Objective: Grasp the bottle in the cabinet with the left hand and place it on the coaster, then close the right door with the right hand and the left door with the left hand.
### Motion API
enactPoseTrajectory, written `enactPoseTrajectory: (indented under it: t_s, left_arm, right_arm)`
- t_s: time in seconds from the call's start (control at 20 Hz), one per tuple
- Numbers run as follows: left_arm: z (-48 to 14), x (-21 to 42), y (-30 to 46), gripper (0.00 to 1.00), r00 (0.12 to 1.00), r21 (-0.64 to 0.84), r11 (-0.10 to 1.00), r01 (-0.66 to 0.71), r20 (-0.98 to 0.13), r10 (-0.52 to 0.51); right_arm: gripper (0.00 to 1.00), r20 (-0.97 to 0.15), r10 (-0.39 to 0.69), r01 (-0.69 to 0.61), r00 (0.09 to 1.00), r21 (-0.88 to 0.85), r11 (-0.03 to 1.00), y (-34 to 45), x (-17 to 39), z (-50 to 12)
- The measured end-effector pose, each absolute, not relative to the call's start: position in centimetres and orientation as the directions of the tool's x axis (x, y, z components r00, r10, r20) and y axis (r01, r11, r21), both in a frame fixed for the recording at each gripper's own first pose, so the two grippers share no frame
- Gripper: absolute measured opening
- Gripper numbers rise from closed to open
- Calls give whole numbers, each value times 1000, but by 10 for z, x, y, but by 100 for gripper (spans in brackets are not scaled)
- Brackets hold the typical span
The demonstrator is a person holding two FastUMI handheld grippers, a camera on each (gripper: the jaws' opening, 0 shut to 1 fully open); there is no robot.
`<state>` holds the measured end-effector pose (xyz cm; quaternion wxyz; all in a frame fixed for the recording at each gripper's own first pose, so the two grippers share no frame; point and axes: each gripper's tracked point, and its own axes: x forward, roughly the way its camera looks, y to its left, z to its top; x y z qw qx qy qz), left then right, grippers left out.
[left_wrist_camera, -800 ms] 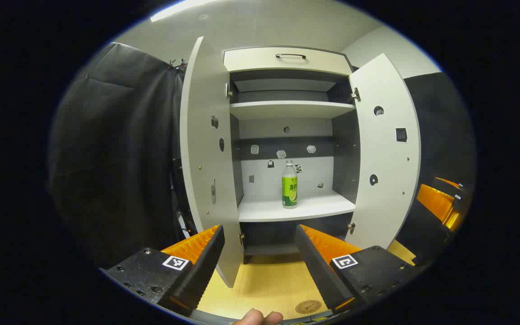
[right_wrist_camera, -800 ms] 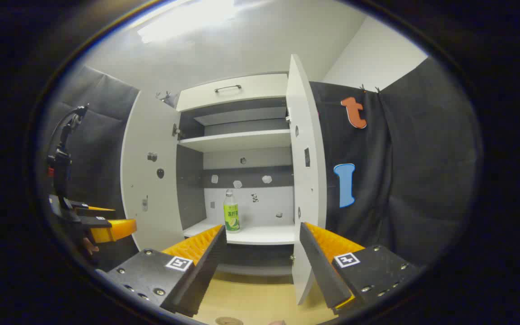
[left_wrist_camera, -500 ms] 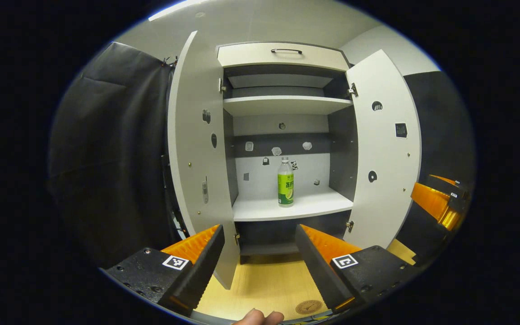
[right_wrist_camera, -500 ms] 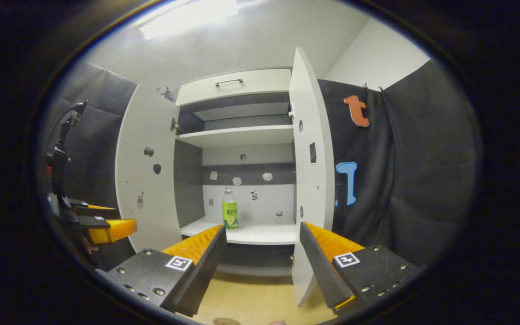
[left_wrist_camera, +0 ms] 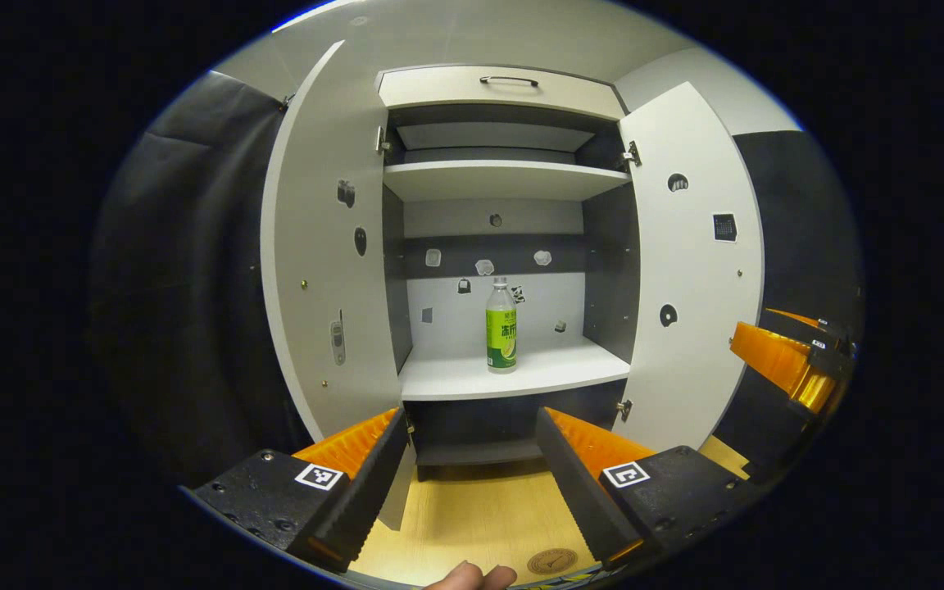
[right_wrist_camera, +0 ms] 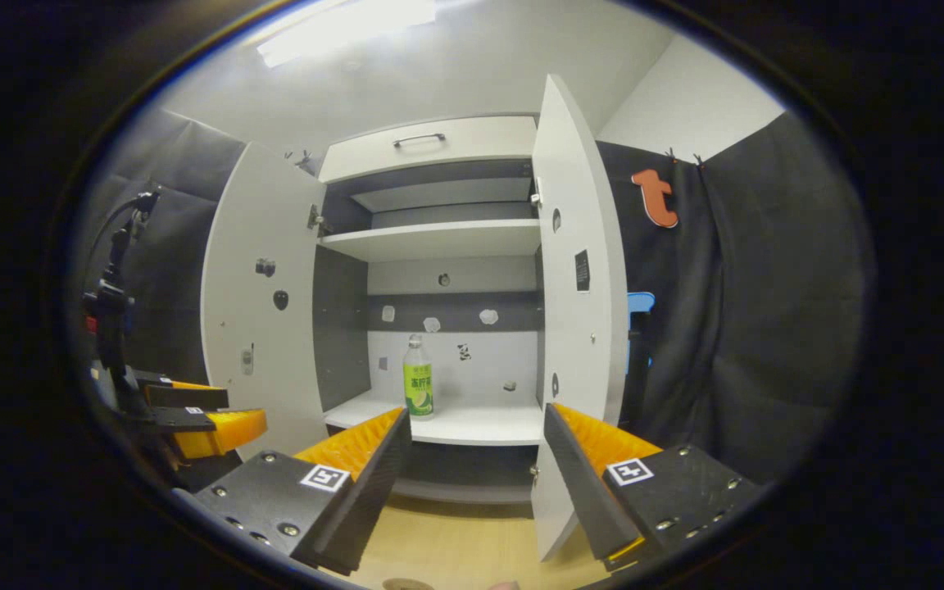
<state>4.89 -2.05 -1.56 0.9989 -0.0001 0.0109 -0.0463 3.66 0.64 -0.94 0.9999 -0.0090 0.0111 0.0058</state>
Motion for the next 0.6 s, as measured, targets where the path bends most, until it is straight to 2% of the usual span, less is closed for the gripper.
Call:
enactPoseTrajectory:
  t_s: [0.15, 0.2, 0.25, 0.5, 0.55, 0.6]
  left_arm:
    - [-17, 63, -23, 99, 994, 1, 994, 105, -21, -105]
    - [-15, 68, -24, 99, 994, -1, 994, 107, -17, -107]
    - [-15, 73, -26, 99, 994, -4, 994, 113, -15, -113]
    - [-17, 110, -37, 99, 990, -2, 990, 139, -24, -139]
    - [-17, 118, -40, 99, 990, -2, 990, 141, -24, -141]
    - [-15, 128, -42, 99, 990, -1, 990, 141, -22, -141]
  right_arm:
    - [98, -25, 9, -10, 1000, -25, 1000, 10, 38, -11]
    - [94, -29, 9, -10, 1000, -28, 1000, 12, 41, -11]
    - [98, -35, 7, -8, 999, -30, 1000, 12, 43, -12]
    - [98, -36, -26, 24, 999, -40, 999, 4, 50, -10]
    - [94, -42, -34, 32, 999, -43, 999, 1, 52, -11]
    - [98, -45, -43, 41, 998, -45, 998, -3, 53, -11]
